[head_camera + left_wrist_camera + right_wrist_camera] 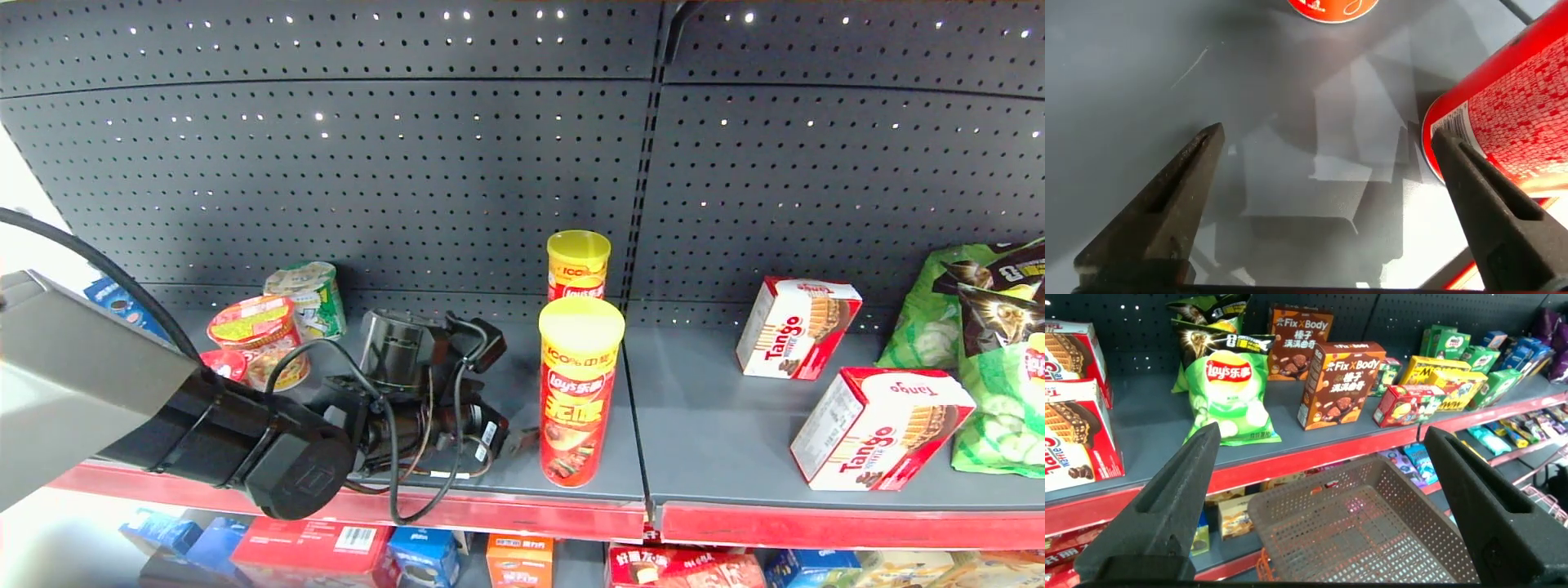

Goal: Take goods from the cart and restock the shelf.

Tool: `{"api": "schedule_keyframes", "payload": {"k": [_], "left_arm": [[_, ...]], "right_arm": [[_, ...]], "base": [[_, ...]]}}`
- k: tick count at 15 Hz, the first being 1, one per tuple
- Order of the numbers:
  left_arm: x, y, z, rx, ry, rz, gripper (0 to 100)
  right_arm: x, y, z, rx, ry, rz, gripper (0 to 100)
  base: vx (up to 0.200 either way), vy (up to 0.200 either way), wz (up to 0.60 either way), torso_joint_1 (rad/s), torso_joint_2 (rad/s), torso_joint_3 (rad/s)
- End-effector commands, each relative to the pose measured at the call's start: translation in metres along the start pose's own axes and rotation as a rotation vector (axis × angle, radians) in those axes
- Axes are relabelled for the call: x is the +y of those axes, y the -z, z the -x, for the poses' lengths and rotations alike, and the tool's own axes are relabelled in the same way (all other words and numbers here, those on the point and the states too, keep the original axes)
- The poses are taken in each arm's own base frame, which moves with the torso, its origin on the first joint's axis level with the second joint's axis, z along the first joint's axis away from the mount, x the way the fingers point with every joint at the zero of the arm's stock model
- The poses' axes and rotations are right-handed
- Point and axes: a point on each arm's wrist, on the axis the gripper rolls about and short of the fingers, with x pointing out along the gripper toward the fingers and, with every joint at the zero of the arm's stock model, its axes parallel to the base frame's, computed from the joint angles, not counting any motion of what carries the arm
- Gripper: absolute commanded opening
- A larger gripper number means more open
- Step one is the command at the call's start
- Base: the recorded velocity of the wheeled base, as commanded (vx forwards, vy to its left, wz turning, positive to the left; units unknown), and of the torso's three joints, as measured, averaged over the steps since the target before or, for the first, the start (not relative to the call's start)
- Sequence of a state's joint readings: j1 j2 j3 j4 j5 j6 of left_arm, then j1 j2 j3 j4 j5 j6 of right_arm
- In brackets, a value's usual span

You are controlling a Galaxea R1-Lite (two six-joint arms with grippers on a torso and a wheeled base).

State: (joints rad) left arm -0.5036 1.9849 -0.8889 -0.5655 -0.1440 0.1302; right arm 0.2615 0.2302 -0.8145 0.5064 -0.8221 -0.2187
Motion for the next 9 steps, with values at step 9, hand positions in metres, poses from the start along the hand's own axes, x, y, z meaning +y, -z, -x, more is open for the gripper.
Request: {"api": "schedule_keyframes", "payload": {"k": [9], "left_arm": [[0.013, -0.016, 0.075, -0.108, -0.127, 0.024, 100]], "right_arm": [[-0.003, 0.008, 0.004, -0.011, -0.003, -0.011, 100]], "base": [[0.000, 0.000, 0.00, 0.000, 0.00, 0.000]]}}
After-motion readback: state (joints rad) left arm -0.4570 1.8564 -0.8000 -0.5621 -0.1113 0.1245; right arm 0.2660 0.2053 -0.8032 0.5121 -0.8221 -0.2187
